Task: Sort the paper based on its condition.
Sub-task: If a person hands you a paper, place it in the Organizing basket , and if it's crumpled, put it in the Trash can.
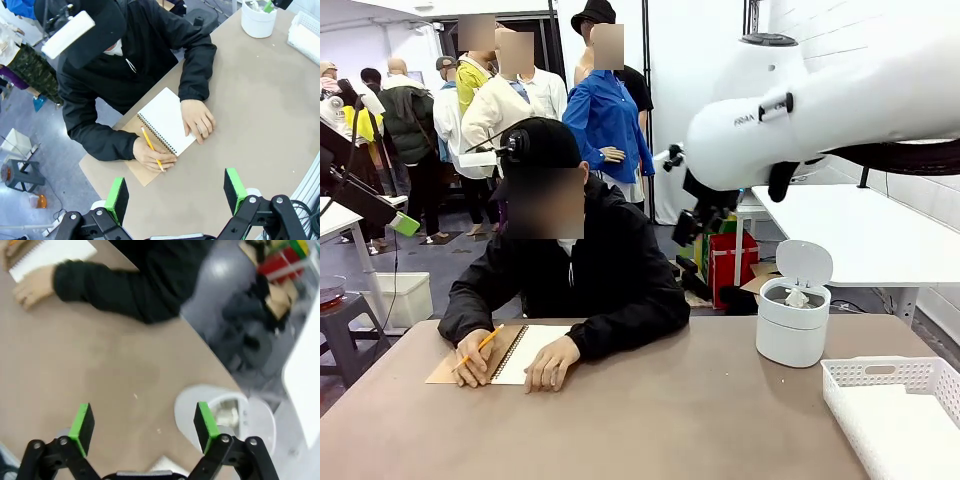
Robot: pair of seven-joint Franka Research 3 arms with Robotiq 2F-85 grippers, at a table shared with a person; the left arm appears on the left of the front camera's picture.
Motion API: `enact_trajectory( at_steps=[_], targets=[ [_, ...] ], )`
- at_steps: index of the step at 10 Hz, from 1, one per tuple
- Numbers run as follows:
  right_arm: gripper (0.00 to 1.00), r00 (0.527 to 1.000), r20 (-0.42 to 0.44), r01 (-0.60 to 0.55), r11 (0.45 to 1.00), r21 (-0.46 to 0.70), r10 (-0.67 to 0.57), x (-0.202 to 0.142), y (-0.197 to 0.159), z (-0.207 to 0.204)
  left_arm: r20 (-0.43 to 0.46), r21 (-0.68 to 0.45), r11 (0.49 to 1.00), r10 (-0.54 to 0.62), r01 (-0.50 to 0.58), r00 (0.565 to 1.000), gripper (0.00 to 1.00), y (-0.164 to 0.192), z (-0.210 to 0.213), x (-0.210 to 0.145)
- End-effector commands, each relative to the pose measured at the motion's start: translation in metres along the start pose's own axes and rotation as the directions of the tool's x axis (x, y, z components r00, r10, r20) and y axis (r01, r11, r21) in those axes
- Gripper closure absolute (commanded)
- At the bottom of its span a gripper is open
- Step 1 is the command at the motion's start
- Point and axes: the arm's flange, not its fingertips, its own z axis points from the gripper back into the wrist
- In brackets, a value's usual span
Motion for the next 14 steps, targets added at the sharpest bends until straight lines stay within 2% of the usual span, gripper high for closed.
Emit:
enact_trajectory(
  at_steps=[1,2,3,5,7,9,11,12,13,14],
  targets=[
    [0.0,0.981,0.191,-0.067,0.991,0.119,0.043,-0.002,0.01,0.007,-0.001,-0.001,1.0,0.002,-0.002,1.0,0.0,0.0,0.0,0.0],
    [0.0,0.968,0.252,-0.044,0.984,0.171,-0.001,0.005,0.014,0.015,-0.001,-0.001,1.0,0.002,-0.002,1.0,0.0,0.0,0.0,0.0],
    [0.0,0.961,0.266,0.007,0.969,0.247,-0.075,0.009,0.017,0.023,-0.001,-0.001,1.0,0.002,-0.002,1.0,0.0,0.0,0.0,0.0],
    [0.0,0.965,0.226,0.06,0.948,0.311,-0.135,0.012,0.02,0.034,-0.001,-0.001,1.0,0.002,-0.002,1.0,0.0,0.0,0.0,0.0],
    [0.0,0.977,0.188,0.024,0.926,0.376,-0.101,0.012,0.037,0.047,-0.001,-0.001,1.0,0.002,-0.002,1.0,0.0,0.0,0.0,0.0],
    [0.0,0.982,0.184,-0.03,0.943,0.332,-0.034,0.008,0.052,0.061,-0.001,-0.001,1.0,0.002,-0.002,1.0,0.0,0.0,0.0,0.0],
    [0.0,0.981,0.191,-0.043,0.942,0.332,-0.022,0.004,0.055,0.065,-0.001,-0.001,1.0,0.002,-0.002,1.0,0.0,0.0,0.0,0.0],
    [0.0,0.985,0.173,-0.081,0.951,0.299,0.029,0.004,0.056,0.064,-0.001,-0.001,1.0,0.002,-0.002,1.0,0.0,0.0,0.0,0.0],
    [0.0,0.981,0.185,-0.015,0.938,0.346,-0.053,0.012,0.057,0.068,-0.001,-0.001,1.0,0.002,-0.002,1.0,0.0,0.0,0.0,0.0],
    [0.0,0.981,0.185,-0.015,0.938,0.346,-0.053,0.012,0.057,0.068,-0.001,-0.001,1.0,0.002,-0.002,1.0,0.0,0.0,0.0,0.0]
  ],
)
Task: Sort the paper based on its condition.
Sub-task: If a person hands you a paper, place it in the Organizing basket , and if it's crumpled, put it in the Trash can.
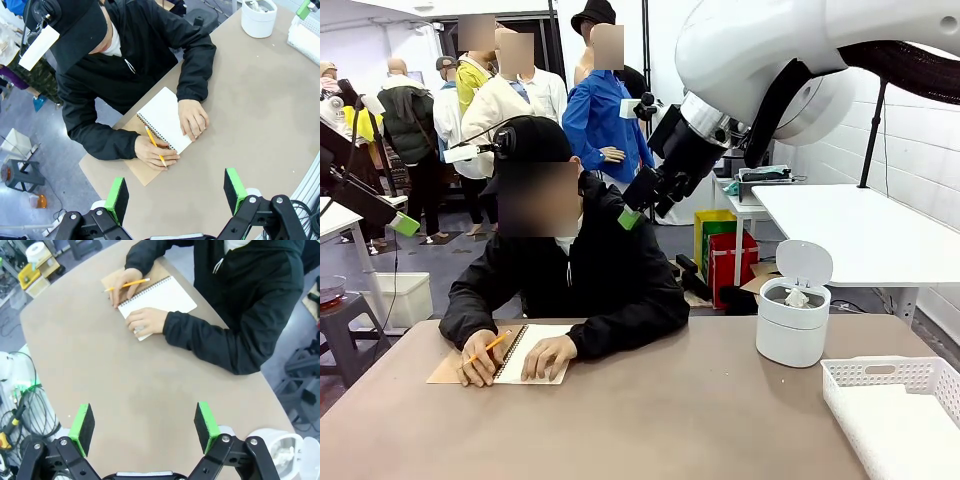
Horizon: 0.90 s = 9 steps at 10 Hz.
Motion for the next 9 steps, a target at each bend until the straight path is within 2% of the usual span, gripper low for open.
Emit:
enact_trajectory(
  at_steps=[1,9],
  targets=[
    [0.0,1.0,0.008,0.018,1.0,0.012,-0.018,0.0004,-0.0008,-0.0017,-0.001,-0.001,1.0,0.002,-0.002,1.0,0.0,0.0004,0.0002,-0.0002],
    [0.0,1.0,0.008,0.018,1.0,0.012,-0.018,0.0004,-0.0008,-0.0017,-0.001,-0.001,1.0,0.002,-0.002,1.0,0.0,0.0004,0.0002,-0.0002]
  ],
)
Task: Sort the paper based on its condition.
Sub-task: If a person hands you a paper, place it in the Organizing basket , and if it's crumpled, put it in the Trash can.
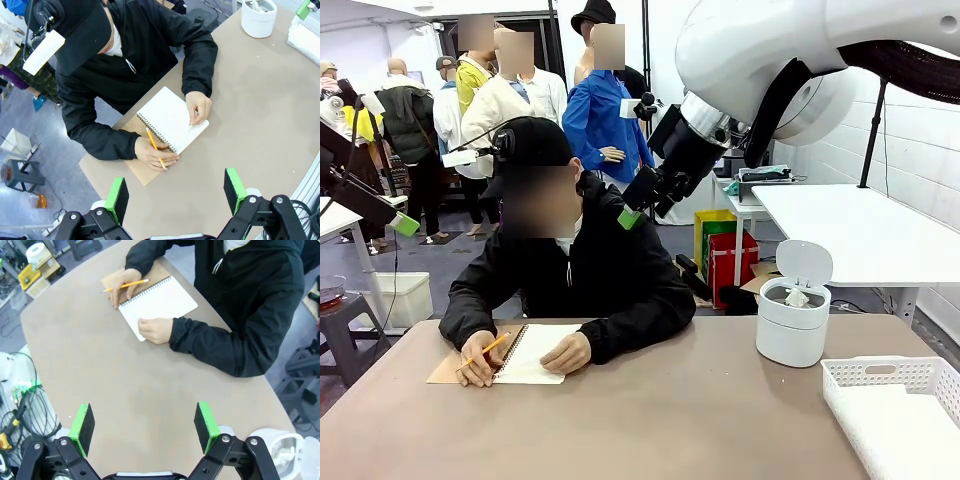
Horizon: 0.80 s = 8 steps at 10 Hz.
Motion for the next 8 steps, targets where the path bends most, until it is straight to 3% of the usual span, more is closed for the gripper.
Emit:
enact_trajectory(
  at_steps=[1,4,8],
  targets=[
    [0.0,1.0,0.007,0.015,1.0,0.011,-0.015,0.0004,-0.0006,-0.0015,-0.001,-0.001,1.0,0.002,-0.002,1.0,0.0,0.0004,0.0002,-0.0002],
    [0.0,1.0,0.007,0.015,1.0,0.011,-0.015,0.0004,-0.0006,-0.0015,-0.001,-0.001,1.0,0.002,-0.002,1.0,0.0,0.0004,0.0002,-0.0002],
    [0.0,0.996,0.005,-0.088,0.996,-0.034,0.088,0.0009,0.0055,0.0032,-0.001,-0.001,1.0,0.002,-0.002,1.0,0.0,0.0004,0.0002,-0.0002]
  ],
)
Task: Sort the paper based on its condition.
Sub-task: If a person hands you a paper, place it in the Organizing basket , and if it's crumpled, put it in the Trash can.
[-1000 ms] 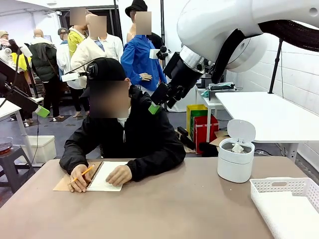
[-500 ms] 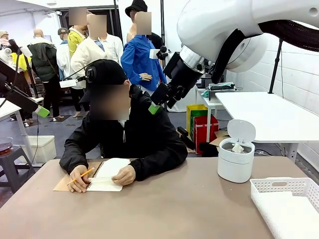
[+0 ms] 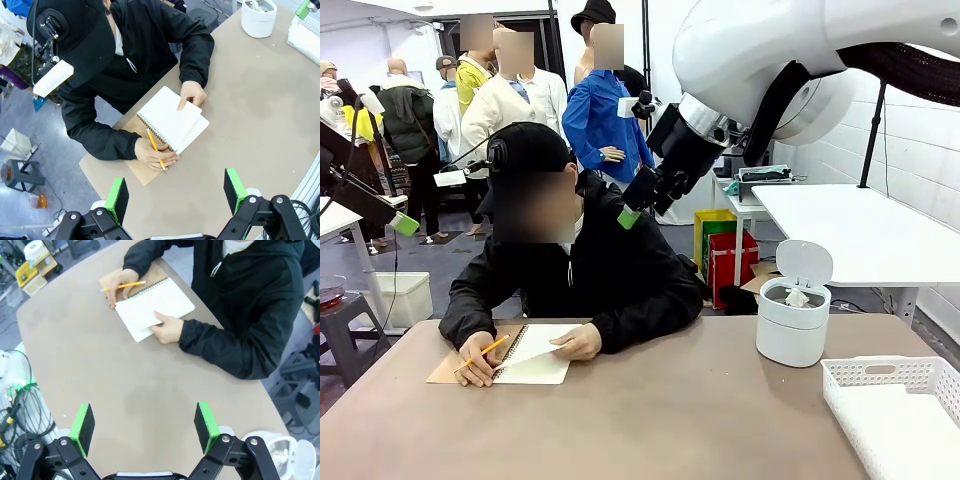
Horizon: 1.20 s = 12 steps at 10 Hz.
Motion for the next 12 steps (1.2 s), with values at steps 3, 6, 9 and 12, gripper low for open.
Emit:
enact_trajectory(
  at_steps=[3,6,9,12],
  targets=[
    [0.0,0.996,0.055,-0.066,0.998,0.021,0.065,-0.0001,0.003,0.0059,-0.001,-0.001,1.0,0.002,-0.002,1.0,0.0,0.0004,0.0002,-0.0002],
    [0.0,1.0,0.008,-0.027,1.0,-0.001,0.027,0.002,0.0061,0.005,-0.001,-0.001,1.0,0.002,-0.002,1.0,0.0,0.0004,0.0002,-0.0002],
    [0.0,1.0,0.008,-0.027,1.0,-0.001,0.027,0.002,0.0061,0.005,-0.001,-0.001,1.0,0.002,-0.002,1.0,0.0,0.0004,0.0002,-0.0002],
    [0.0,1.0,0.008,-0.027,1.0,-0.001,0.027,0.002,0.0061,0.005,-0.001,-0.001,1.0,0.002,-0.002,1.0,0.0,0.0004,0.0002,-0.0002]
  ],
)
